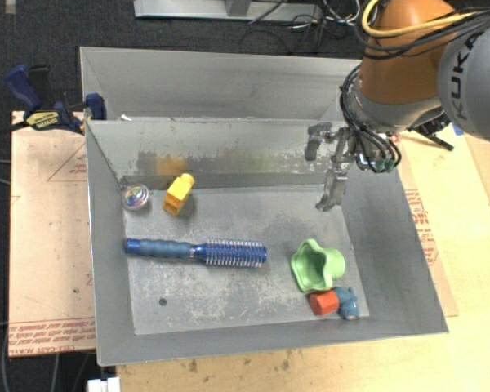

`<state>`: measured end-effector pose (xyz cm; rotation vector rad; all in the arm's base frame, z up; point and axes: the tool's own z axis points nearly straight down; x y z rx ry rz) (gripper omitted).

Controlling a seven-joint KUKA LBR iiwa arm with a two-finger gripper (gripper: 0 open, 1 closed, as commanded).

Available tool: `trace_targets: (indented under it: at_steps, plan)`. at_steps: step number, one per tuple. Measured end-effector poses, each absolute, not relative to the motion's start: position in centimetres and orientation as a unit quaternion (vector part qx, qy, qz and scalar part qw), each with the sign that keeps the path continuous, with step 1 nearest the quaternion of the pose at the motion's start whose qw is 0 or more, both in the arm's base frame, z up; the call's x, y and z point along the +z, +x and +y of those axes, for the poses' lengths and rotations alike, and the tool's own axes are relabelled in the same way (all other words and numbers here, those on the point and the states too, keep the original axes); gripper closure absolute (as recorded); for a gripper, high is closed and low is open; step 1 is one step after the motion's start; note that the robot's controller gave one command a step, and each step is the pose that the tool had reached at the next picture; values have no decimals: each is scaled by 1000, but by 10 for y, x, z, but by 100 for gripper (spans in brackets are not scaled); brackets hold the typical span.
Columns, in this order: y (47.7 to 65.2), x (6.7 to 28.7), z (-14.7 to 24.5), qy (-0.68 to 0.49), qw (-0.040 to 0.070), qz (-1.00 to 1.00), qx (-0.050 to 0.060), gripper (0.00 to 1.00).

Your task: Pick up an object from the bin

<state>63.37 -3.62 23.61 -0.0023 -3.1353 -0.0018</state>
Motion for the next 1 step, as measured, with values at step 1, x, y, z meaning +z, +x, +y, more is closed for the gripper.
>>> trace_targets:
  at_steps: [1]
  plan:
    - [591, 111, -56, 67, 3, -998, -1, 0]
